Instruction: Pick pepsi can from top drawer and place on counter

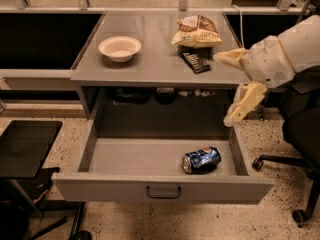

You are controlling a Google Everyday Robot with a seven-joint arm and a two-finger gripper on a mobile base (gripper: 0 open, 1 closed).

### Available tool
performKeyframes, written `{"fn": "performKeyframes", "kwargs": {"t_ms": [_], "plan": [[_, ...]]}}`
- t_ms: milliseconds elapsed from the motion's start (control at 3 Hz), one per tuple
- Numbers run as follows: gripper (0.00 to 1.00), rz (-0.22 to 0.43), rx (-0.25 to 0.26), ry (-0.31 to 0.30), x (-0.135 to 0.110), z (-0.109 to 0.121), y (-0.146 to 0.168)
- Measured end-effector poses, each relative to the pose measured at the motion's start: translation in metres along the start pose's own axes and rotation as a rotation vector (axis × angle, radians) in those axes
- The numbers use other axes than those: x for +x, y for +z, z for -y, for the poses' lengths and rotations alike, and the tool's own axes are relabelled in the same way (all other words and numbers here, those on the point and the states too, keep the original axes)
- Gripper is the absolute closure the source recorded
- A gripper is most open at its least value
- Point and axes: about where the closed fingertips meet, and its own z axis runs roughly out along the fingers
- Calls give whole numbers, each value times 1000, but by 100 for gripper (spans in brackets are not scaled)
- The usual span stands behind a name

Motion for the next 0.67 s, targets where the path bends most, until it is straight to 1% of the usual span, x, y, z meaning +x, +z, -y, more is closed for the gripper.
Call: {"fn": "performKeyframes", "kwargs": {"t_ms": [333, 667], "plan": [[0, 39, -13, -120, -21, 19, 42], [0, -140, 57, -254, -40, 20, 59]]}}
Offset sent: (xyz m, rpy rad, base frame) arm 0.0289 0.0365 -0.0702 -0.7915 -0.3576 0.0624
